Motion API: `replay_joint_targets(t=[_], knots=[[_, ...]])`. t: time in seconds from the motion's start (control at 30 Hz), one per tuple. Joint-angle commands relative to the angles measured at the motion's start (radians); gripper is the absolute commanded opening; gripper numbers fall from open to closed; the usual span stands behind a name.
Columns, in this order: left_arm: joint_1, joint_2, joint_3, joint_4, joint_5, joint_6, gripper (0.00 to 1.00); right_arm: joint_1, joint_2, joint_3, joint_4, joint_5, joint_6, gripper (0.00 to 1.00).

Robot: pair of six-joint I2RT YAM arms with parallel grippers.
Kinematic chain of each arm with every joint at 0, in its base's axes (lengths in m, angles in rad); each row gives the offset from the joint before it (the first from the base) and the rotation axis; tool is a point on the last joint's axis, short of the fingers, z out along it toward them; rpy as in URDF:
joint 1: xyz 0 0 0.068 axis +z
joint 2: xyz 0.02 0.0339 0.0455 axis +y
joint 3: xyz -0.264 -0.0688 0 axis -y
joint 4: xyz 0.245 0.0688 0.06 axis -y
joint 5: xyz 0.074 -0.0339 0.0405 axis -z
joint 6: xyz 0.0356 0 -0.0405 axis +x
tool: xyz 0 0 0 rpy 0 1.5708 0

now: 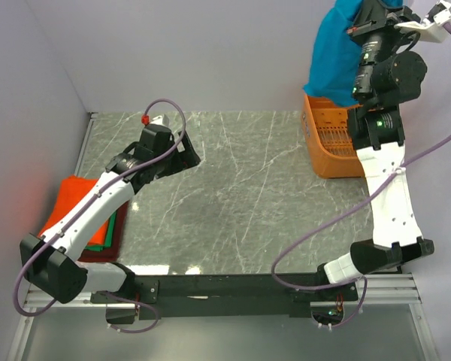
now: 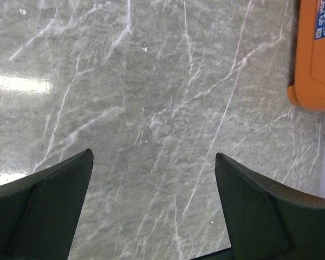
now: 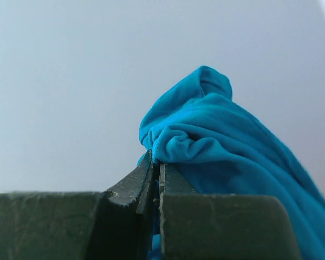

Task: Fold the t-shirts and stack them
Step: Move the tshirt to the center of the board

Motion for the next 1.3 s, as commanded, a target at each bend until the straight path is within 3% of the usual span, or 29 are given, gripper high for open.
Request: replay_joint_targets(t=[0.0, 0.23, 0.5, 0.7, 1.03, 1.17, 1.23, 1.27], knots=[[0.005, -0.045, 0.009, 0.012, -0.039, -0.005, 0.99, 0.058, -0.061, 0.043, 0.028, -0.053, -0.026, 0.00], [0.007, -0.079, 0.027, -0.029, -0.106, -0.033, 1.00, 0.235, -0.076, 0.020, 0.000, -0.086, -0.031, 0.00], [0.056, -0.124, 0.032, -0.083, -0.156, -0.122, 0.99, 0.388, -0.098, -0.219, 0.017, -0.148, 0.090, 0.00], [0.076, -0.139, 0.055, -0.112, -0.169, -0.153, 0.99, 0.511, -0.035, -0.218, -0.032, -0.162, 0.089, 0.00], [0.080, -0.156, 0.062, -0.148, -0.192, -0.171, 0.99, 0.531, -0.090, -0.313, -0.043, -0.172, 0.090, 0.00], [0.082, -0.176, 0.024, -0.126, -0.197, -0.189, 1.00, 0.526, -0.123, -0.435, -0.052, -0.208, 0.138, 0.00], [0.082, -0.180, -0.011, -0.114, -0.188, -0.195, 0.99, 0.509, -0.142, -0.551, -0.067, -0.230, 0.170, 0.10], [0.082, -0.180, -0.023, -0.102, -0.170, -0.199, 0.99, 0.488, -0.162, -0.593, -0.079, -0.256, 0.225, 0.31]])
